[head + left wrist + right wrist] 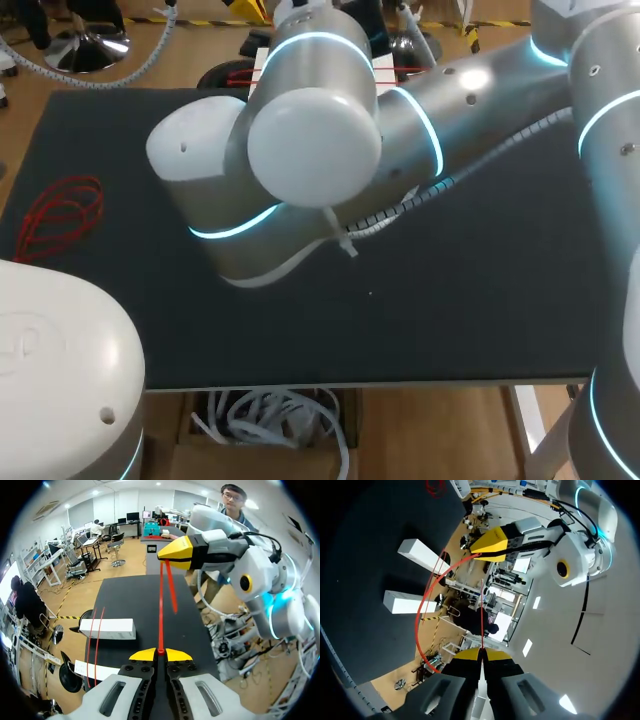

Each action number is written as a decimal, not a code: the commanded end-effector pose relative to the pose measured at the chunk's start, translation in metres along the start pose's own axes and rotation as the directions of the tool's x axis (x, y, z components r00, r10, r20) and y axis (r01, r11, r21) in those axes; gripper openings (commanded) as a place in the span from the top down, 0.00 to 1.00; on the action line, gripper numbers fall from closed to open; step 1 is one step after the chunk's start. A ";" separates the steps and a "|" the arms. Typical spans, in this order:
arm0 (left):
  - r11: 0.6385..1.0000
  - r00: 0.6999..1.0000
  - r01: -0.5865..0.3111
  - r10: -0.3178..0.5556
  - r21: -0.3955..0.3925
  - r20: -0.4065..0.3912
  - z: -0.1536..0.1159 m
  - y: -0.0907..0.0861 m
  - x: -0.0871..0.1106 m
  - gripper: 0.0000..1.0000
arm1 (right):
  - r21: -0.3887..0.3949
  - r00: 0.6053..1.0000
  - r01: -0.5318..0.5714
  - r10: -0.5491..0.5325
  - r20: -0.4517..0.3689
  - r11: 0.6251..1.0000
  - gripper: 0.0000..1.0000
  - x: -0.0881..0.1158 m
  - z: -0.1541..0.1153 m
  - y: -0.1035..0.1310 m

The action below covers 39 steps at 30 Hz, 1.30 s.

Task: Grab the tape and strap the tape.

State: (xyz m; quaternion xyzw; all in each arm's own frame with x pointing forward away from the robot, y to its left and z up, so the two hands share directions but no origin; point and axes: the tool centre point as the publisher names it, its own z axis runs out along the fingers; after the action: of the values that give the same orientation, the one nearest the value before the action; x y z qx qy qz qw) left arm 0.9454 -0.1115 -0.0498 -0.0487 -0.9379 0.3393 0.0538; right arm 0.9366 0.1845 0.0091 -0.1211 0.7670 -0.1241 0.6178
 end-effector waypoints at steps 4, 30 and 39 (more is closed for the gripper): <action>1.000 1.000 0.001 -0.001 -0.003 -0.001 -0.001 0.000 0.000 1.00 | 0.002 1.000 0.012 -0.012 -0.009 1.000 1.00 -0.002 0.005 0.007; 1.000 1.000 0.001 -0.001 -0.003 -0.001 -0.001 0.000 0.000 1.00 | -0.005 0.999 0.046 -0.046 -0.014 0.999 1.00 -0.001 0.016 0.025; 1.000 1.000 0.001 -0.001 -0.003 -0.001 -0.001 0.000 0.000 1.00 | -0.016 0.999 0.051 -0.051 -0.010 0.999 1.00 -0.003 0.019 0.034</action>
State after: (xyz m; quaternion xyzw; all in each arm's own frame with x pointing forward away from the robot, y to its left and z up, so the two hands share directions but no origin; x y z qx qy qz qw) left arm 0.9454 -0.1115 -0.0498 -0.0487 -0.9379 0.3393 0.0538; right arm 0.9550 0.2134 -0.0061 -0.1447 0.7667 -0.1320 0.6113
